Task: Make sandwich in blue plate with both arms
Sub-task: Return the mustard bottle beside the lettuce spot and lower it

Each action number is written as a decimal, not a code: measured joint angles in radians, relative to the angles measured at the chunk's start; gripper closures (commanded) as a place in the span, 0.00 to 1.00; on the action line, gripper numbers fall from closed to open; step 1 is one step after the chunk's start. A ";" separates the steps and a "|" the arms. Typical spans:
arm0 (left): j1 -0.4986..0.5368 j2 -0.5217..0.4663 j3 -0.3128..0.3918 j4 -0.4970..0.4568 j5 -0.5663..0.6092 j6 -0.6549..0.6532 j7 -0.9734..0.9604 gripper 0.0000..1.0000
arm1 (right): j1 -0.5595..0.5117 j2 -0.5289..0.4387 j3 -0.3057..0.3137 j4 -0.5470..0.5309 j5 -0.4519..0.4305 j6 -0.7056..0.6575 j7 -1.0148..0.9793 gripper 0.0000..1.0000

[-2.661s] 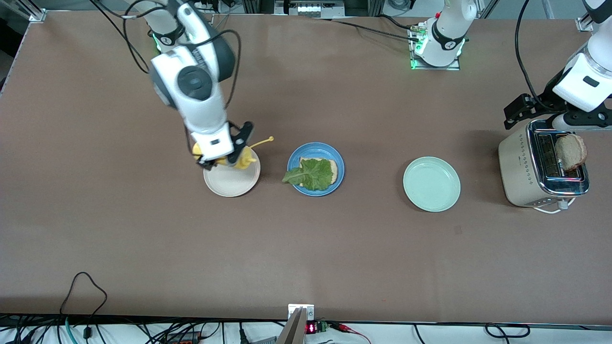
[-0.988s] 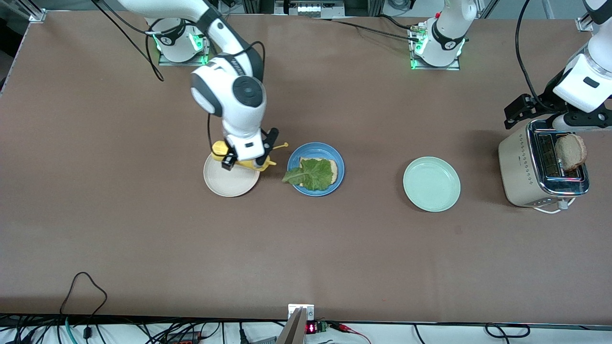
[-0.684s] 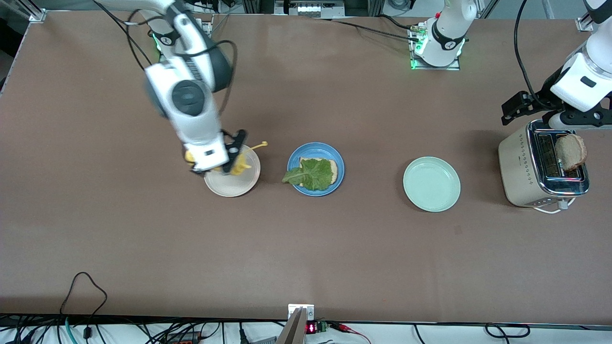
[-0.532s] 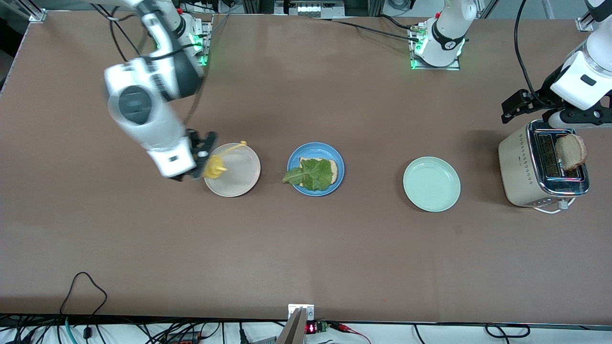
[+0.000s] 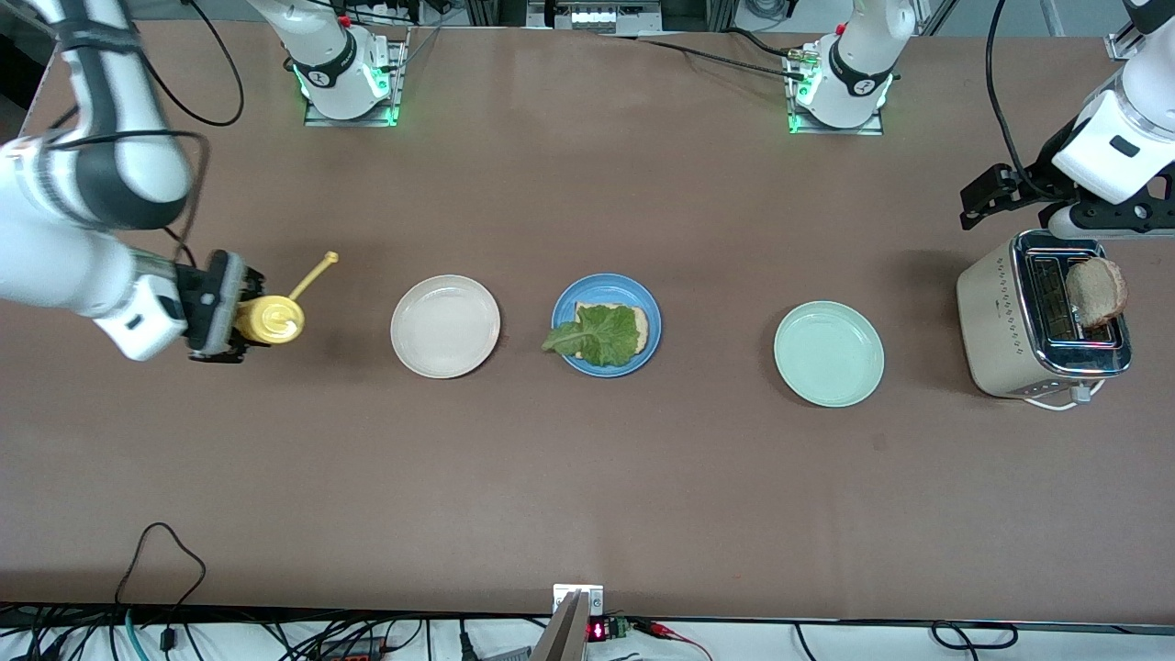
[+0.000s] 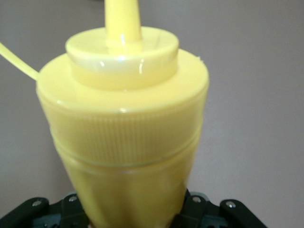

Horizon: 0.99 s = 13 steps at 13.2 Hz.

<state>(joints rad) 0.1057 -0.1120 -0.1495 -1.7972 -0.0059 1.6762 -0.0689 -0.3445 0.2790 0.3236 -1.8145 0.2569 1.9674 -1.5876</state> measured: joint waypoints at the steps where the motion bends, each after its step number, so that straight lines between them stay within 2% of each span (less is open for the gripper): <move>1: 0.000 -0.001 0.000 -0.001 0.000 0.000 0.000 0.00 | -0.043 0.001 -0.001 -0.016 0.048 -0.012 -0.095 1.00; 4: 0.000 -0.001 0.002 -0.003 -0.004 0.000 0.000 0.00 | -0.167 0.036 -0.016 -0.051 0.152 -0.060 -0.352 1.00; 8: 0.024 -0.001 0.005 -0.005 -0.020 0.000 0.000 0.00 | -0.299 0.171 -0.055 -0.058 0.258 -0.085 -0.652 1.00; 13: 0.025 -0.001 0.002 -0.010 -0.022 0.000 0.000 0.00 | -0.370 0.335 -0.086 -0.033 0.328 -0.095 -0.830 1.00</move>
<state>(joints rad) 0.1312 -0.1128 -0.1478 -1.8070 -0.0284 1.6764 -0.0686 -0.7149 0.6139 0.2373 -1.8474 0.5852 1.8726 -2.4175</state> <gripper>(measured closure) 0.000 0.405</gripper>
